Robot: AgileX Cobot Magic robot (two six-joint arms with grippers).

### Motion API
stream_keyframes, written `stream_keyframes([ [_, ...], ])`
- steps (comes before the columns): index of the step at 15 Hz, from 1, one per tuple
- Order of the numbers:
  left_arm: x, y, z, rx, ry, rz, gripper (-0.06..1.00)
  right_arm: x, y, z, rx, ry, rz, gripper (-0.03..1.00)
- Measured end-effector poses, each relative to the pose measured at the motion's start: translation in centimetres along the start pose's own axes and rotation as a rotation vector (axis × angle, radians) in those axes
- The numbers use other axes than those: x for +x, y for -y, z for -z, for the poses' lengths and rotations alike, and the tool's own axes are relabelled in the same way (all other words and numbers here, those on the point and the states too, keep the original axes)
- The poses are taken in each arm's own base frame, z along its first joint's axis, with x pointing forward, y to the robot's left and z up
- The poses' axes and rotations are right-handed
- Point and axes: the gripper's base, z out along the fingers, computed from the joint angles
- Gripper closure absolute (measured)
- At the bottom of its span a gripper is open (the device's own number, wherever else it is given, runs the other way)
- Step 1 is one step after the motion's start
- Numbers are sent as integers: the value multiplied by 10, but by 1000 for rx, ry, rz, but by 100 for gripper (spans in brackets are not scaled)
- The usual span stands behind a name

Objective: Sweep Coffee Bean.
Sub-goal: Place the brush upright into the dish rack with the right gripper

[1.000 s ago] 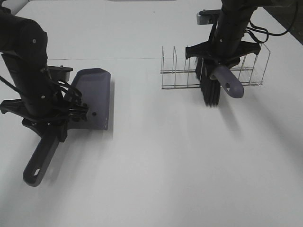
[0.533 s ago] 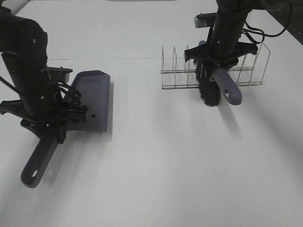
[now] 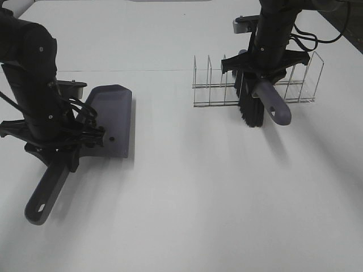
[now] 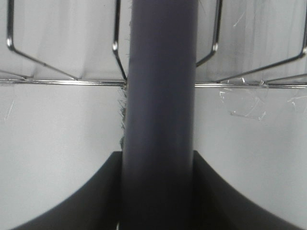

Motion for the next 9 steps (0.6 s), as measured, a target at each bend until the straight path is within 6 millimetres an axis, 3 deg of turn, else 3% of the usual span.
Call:
stream_keyframes([
  [3, 0, 0, 0, 0, 0, 0, 61, 2, 0, 1, -8, -19, 8, 33],
  [5, 0, 0, 0, 0, -1, 0, 61, 1, 0, 3, -10, -11, 20, 27],
  [9, 0, 0, 0, 0, -1, 0, 61, -4, 1, 21, -23, 43, 22, 25],
])
